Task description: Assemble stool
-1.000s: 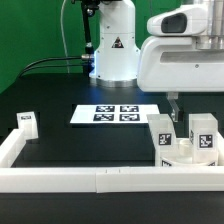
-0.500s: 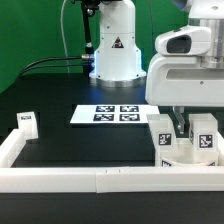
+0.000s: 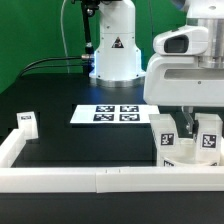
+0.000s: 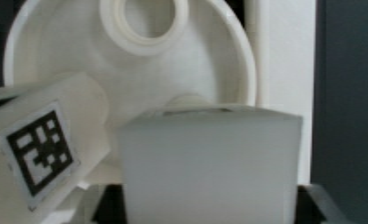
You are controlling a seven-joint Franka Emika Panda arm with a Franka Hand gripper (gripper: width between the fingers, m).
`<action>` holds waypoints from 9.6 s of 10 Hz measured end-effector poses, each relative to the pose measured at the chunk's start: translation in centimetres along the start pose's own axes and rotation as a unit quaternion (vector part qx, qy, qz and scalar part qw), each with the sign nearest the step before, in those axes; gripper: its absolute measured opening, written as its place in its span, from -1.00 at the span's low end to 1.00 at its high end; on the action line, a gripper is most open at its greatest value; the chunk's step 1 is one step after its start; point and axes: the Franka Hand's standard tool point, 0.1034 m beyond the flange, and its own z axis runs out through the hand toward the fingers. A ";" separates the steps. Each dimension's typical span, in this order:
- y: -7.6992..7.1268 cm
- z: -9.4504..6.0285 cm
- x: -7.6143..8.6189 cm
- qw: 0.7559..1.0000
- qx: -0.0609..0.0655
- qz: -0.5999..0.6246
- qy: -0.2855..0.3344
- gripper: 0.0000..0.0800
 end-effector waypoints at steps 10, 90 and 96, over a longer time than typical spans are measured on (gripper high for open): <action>-0.1 0.0 0.0 0.850 0.026 0.525 -0.018 -0.16; 5.7 -0.8 0.4 0.806 -0.049 0.588 0.040 -0.16; 9.4 -6.2 1.2 0.845 -0.007 0.534 0.030 0.62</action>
Offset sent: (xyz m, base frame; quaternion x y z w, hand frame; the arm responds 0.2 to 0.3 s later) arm -0.0002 0.0018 0.0068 0.0280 -0.0196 0.4290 0.9027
